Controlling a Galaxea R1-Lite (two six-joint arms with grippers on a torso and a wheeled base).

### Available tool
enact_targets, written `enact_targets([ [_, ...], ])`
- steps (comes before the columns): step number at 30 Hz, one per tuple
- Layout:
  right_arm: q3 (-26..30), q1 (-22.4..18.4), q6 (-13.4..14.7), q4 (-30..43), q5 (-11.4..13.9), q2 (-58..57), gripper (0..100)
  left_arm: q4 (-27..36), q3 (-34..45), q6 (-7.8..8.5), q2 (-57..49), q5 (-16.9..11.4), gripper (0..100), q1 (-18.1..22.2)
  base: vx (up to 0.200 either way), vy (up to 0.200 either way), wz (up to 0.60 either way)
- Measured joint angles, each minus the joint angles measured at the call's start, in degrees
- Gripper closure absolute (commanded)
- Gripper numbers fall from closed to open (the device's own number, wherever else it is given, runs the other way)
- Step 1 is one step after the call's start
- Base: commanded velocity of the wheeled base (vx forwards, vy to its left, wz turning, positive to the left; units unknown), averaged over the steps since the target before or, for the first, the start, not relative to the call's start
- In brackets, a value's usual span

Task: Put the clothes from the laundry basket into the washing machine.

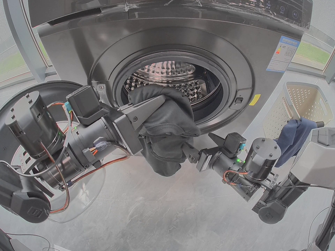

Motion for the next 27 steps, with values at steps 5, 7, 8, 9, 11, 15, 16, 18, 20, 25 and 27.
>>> enact_targets([
  [5, -4.9, -0.9, 0.0, 0.3, 0.0, -0.1, 0, 0.0, 0.1, -0.05, 0.0, 0.0, 100, 0.0, 0.0, 0.0, 0.0],
  [7, -5.7, -1.2, 0.0, 0.3, 0.0, 0.0, 0, 0.0, 0.1, -0.05, 0.0, 0.0, 100, 0.0, 0.0, 0.0, 0.0],
  [8, -5.7, -1.3, 0.0, 0.3, 0.0, 0.1, 0, 0.0, 0.1, -0.05, 0.0, 0.0, 100, -0.1, 0.0, 0.0, 0.0],
  [9, -5.7, -1.3, 0.0, 0.2, 0.0, 0.3, 0, 0.0, 0.1, -0.05, 0.0, 0.0, 100, -0.1, 0.0, 0.0, 0.0],
  [11, -5.1, -1.0, 0.0, 0.0, 0.4, 1.0, 0, 0.0, 0.1, -0.07, 0.0, 0.0, 100, -0.1, 0.0, 0.0, 0.0],
  [15, -4.1, 0.3, -0.1, -0.3, 1.5, 2.7, 0, 0.0, 0.1, -0.05, 0.0, 0.0, 100, -0.1, 0.0, 0.0, 0.0],
  [16, -3.9, 0.5, -0.1, -0.3, 1.6, 3.3, 0, -0.1, 0.1, -0.02, 0.0, 0.0, 100, -0.1, 0.0, 0.0, 0.0],
  [18, -3.6, 0.8, 0.0, -0.4, 1.7, 4.1, 0, -0.2, 0.1, -0.02, 0.0, 0.0, 100, 0.0, 0.0, 0.0, 0.0],
  [20, -3.0, 1.0, 0.1, -0.4, 1.8, 4.7, 0, -0.4, 0.0, 0.0, -0.1, 0.1, 100, 0.0, 0.0, 0.0, 0.0],
  [25, -0.5, 1.1, 0.1, -0.4, 1.8, 4.9, 0, -0.7, 0.1, 0.0, -0.1, 0.2, 100, 0.1, 0.0, 0.0, 0.0],
  [27, 0.2, 1.1, 0.1, -0.4, 1.8, 4.2, 0, -0.8, 0.1, 0.0, -0.1, 0.3, 100, 0.1, 0.0, 0.0, 0.0],
])
